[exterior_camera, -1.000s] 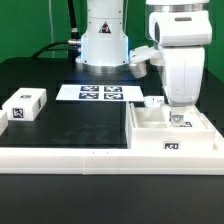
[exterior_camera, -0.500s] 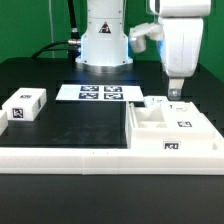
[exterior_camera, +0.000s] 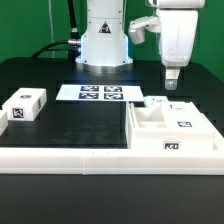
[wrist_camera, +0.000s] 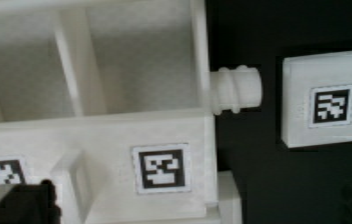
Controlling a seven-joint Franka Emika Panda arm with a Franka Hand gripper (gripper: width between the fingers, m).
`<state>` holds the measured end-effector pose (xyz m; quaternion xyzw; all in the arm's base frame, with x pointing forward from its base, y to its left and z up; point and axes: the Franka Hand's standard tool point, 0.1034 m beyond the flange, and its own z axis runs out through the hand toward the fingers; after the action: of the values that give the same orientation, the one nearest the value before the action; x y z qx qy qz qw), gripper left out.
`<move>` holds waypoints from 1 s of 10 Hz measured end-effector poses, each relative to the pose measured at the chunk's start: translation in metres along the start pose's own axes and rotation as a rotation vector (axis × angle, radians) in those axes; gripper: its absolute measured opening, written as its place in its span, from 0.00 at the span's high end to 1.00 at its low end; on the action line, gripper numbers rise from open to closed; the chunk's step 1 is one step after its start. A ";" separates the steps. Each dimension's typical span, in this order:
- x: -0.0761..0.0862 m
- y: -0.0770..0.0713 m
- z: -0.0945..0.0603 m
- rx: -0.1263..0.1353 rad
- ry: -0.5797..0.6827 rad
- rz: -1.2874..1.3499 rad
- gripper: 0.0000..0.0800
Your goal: Assemble cabinet
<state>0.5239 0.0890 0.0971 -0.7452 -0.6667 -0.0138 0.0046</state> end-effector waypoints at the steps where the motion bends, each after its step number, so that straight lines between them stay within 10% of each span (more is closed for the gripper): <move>1: 0.000 0.000 0.000 0.001 0.000 0.000 0.00; 3: 0.000 -0.002 0.002 0.005 -0.001 0.000 0.00; 7: -0.001 -0.063 0.019 0.010 0.003 -0.010 0.00; 10: -0.004 -0.071 0.028 0.033 0.001 -0.006 0.00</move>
Offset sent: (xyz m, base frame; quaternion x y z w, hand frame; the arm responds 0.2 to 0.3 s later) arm -0.0540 0.0142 -0.0061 -0.0144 0.0107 0.0111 0.9998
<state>0.4535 0.0939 0.0682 -0.7431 -0.6690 -0.0029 0.0172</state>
